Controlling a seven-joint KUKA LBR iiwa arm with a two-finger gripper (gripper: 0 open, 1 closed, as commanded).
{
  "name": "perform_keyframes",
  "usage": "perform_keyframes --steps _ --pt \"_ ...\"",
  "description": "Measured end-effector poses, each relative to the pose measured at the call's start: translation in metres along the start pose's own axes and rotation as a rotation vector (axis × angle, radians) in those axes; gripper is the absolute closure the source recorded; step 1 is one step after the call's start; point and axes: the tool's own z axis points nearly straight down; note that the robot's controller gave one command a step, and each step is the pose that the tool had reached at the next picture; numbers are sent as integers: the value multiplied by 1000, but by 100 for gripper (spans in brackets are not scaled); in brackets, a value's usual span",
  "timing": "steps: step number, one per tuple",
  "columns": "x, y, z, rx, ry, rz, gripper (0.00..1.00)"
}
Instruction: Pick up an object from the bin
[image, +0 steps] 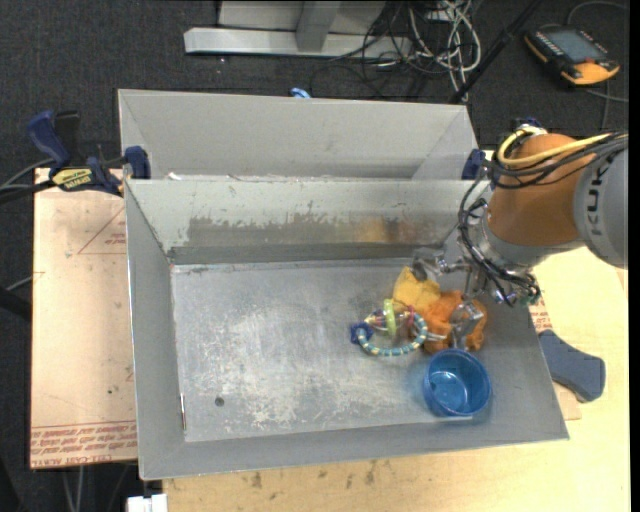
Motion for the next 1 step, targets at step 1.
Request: perform_keyframes --steps 1 --pt "4 -7 -1 11 -5 -7 100"
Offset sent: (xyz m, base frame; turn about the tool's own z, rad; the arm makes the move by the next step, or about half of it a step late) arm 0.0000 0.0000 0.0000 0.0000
